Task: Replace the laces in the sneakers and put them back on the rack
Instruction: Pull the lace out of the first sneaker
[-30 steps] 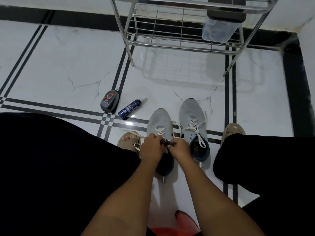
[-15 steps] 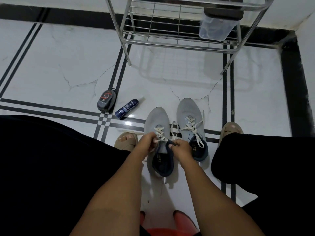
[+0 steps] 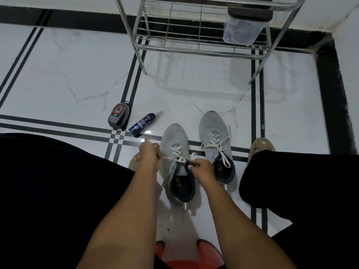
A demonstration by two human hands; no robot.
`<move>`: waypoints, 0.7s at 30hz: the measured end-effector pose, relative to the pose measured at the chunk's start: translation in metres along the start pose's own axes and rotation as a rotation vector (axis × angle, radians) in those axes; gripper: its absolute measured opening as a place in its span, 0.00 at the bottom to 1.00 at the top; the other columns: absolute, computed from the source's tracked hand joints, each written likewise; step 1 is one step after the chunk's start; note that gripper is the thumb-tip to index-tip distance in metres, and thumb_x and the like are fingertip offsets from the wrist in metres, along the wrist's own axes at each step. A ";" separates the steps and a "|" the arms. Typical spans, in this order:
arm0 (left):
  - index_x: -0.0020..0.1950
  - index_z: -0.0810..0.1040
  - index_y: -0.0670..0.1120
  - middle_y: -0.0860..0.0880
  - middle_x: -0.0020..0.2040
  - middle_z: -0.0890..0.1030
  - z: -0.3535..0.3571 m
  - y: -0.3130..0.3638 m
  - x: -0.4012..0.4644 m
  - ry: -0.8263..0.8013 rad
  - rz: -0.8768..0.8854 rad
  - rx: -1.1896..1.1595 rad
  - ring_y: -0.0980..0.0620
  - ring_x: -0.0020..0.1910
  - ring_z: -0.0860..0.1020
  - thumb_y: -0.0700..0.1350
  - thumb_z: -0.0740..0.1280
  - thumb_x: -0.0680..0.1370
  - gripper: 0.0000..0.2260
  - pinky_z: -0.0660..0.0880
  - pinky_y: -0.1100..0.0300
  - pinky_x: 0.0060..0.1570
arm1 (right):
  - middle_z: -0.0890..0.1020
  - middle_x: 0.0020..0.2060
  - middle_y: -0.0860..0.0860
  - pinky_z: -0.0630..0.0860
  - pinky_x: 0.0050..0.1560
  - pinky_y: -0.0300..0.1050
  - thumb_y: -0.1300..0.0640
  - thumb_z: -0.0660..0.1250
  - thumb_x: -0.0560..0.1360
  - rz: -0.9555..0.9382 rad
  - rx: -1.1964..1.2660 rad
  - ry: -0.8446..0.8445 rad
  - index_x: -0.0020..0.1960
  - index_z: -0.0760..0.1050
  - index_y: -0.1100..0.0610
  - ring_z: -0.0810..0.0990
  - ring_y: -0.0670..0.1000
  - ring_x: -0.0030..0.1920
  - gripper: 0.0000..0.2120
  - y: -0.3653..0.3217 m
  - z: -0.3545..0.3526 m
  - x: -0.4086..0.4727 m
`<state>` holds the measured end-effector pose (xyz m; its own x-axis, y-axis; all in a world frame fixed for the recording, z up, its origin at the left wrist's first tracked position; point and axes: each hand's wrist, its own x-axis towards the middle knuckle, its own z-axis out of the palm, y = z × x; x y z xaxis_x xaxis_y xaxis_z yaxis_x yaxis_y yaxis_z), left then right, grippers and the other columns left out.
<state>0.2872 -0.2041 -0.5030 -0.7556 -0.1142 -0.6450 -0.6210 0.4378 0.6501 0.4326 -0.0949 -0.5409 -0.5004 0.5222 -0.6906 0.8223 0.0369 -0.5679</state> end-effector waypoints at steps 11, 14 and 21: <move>0.46 0.81 0.45 0.47 0.47 0.76 0.030 -0.028 -0.034 -0.377 0.394 0.730 0.44 0.47 0.78 0.48 0.63 0.79 0.09 0.67 0.59 0.38 | 0.83 0.44 0.55 0.75 0.48 0.42 0.58 0.68 0.75 -0.023 -0.082 0.009 0.51 0.82 0.56 0.80 0.55 0.48 0.06 -0.002 -0.001 -0.001; 0.49 0.77 0.42 0.42 0.49 0.78 0.013 -0.008 -0.026 -0.171 -0.074 0.212 0.44 0.48 0.78 0.39 0.56 0.82 0.10 0.75 0.57 0.42 | 0.83 0.45 0.56 0.76 0.50 0.45 0.58 0.68 0.76 0.009 -0.044 0.034 0.50 0.82 0.58 0.80 0.56 0.49 0.06 0.000 -0.005 0.002; 0.64 0.67 0.40 0.39 0.56 0.76 0.007 0.002 -0.010 0.094 -0.314 -0.044 0.45 0.51 0.79 0.46 0.57 0.81 0.14 0.76 0.53 0.49 | 0.80 0.41 0.53 0.79 0.50 0.49 0.59 0.67 0.74 0.036 -0.082 -0.038 0.46 0.79 0.58 0.80 0.57 0.49 0.04 -0.004 -0.006 0.001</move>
<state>0.2946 -0.1962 -0.4984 -0.5401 -0.3204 -0.7782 -0.8338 0.3292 0.4431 0.4301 -0.0889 -0.5366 -0.4788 0.4915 -0.7275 0.8586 0.0892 -0.5048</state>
